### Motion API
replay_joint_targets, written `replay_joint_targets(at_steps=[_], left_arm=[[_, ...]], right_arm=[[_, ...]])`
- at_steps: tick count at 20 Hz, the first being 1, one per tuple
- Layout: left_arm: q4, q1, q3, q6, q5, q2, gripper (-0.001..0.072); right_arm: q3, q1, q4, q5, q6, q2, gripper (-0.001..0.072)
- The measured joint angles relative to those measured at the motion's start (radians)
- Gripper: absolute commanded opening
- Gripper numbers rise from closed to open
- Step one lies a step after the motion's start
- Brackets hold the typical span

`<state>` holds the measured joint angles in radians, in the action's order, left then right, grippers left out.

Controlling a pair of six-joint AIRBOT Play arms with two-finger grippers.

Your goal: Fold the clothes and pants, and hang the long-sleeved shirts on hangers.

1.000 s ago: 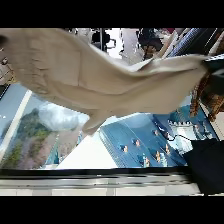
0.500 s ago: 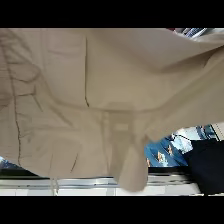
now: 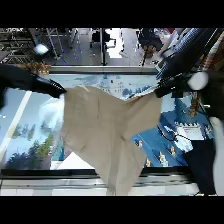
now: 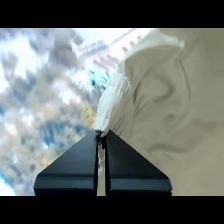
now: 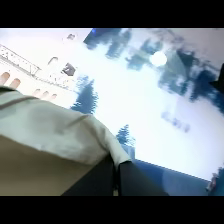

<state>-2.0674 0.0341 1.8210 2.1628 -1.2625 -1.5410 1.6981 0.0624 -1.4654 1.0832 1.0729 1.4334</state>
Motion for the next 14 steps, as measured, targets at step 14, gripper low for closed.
replay_joint_targets(at_steps=[14], left_arm=[[0.02,-0.111,0.093,0.105,-0.139,-0.227,0.0012]], right_arm=[[-0.069,0.034,0.344,0.569,0.137,-0.091,0.0011]])
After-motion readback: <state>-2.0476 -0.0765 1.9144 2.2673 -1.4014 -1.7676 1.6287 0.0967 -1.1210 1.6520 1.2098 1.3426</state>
